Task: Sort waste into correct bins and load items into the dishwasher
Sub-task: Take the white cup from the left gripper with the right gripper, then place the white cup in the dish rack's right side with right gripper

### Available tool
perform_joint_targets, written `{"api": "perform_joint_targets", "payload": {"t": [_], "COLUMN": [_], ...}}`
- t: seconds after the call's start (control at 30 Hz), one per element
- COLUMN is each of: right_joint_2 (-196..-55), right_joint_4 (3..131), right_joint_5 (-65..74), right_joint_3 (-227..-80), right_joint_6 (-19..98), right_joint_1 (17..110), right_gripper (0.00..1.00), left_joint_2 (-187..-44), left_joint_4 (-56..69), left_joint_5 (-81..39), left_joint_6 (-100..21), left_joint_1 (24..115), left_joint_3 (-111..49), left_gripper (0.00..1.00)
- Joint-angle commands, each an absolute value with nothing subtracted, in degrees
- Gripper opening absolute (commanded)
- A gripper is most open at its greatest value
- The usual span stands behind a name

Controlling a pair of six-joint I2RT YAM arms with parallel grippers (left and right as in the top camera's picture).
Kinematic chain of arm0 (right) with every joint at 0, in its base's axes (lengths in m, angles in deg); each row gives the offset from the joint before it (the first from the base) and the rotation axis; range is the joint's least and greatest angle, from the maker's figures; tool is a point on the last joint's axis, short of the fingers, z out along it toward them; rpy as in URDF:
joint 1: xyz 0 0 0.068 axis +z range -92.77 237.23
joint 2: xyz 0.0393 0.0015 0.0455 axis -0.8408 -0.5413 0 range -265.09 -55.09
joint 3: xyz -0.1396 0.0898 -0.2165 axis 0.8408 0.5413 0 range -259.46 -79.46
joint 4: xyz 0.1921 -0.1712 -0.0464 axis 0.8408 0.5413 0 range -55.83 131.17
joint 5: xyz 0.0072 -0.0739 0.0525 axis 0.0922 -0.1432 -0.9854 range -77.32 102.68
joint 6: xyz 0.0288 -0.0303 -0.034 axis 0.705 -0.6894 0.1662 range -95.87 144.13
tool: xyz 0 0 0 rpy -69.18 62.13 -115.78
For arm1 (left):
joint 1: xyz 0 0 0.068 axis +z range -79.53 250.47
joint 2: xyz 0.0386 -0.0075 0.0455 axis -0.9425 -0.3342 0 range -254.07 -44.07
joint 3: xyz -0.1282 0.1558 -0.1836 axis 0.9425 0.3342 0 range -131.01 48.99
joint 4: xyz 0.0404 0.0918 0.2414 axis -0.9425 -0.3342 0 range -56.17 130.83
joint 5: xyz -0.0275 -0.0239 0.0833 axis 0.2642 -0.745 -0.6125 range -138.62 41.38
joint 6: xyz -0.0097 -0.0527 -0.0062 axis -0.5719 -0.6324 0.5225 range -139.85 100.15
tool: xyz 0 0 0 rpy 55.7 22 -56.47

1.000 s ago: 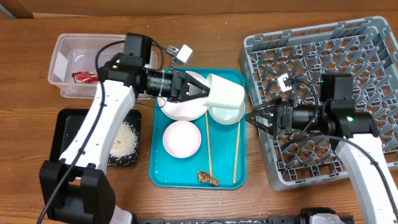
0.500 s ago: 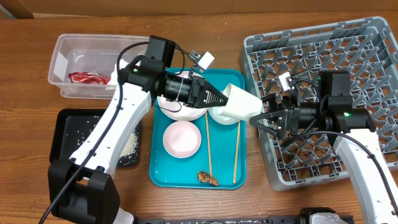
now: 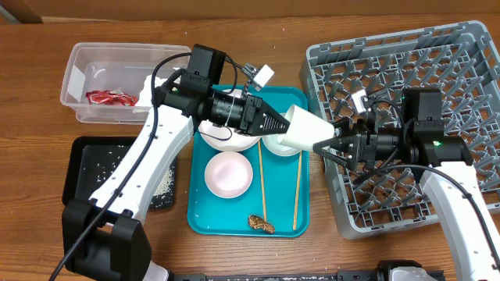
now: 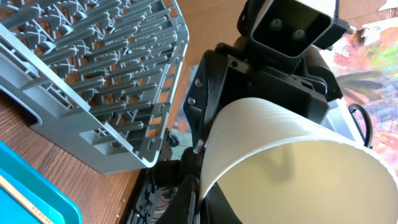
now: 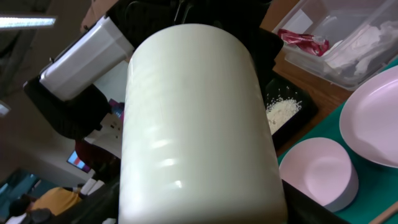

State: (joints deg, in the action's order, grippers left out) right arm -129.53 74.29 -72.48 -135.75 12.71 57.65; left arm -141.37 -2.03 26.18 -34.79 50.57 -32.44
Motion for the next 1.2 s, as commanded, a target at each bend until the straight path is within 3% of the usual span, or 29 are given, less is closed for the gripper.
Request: {"api": "perform_joint_targets", "payload": {"t": [0.0,0.3,0.63,0.67,0.73,0.8,0.97,1.17], "right_joint_2": [-129.16,-129.16,-129.16,-129.16,-129.16,-129.16,-129.03,-129.03], "right_joint_4": [72.93,70.79,70.44,70.44,70.86,70.86,71.36,83.38], "right_joint_5": [-75.48,-74.8,-70.45,-67.39,-58.58,-53.71,-42.01,-22.78], "right_joint_3": [-136.95,-136.95,-136.95,-136.95,-136.95,-136.95,-137.37,-146.18], "right_joint_6": [12.14,12.34,13.83,16.1,21.65,25.15,33.48,33.32], "right_joint_1": [57.89,57.89,57.89,57.89,57.89,57.89,56.28,50.0], "right_gripper": [0.74,0.72,0.45,0.44,0.33,0.27,0.19,0.04], "left_joint_2": [-141.91,-141.91,-141.91,-141.91,-141.91,-141.91,-140.84,-134.74], "left_joint_4": [-2.62,-2.62,-2.83,-3.34,-7.01,-10.37,-20.08,-27.16], "left_joint_5": [24.43,24.41,22.49,21.07,11.69,3.32,-14.87,-24.13], "left_joint_6": [-35.58,-35.58,-35.47,-35.2,-35.09,-35.12,-35.01,-31.93], "left_joint_1": [50.18,50.18,50.18,50.18,50.2,50.33,53.79,62.64], "left_joint_3": [-33.14,-33.14,-33.14,-33.14,-33.14,-33.14,-33.69,-36.42], "left_gripper": [0.04,0.04,0.04,0.16,0.57,0.64,0.67,0.67]}}
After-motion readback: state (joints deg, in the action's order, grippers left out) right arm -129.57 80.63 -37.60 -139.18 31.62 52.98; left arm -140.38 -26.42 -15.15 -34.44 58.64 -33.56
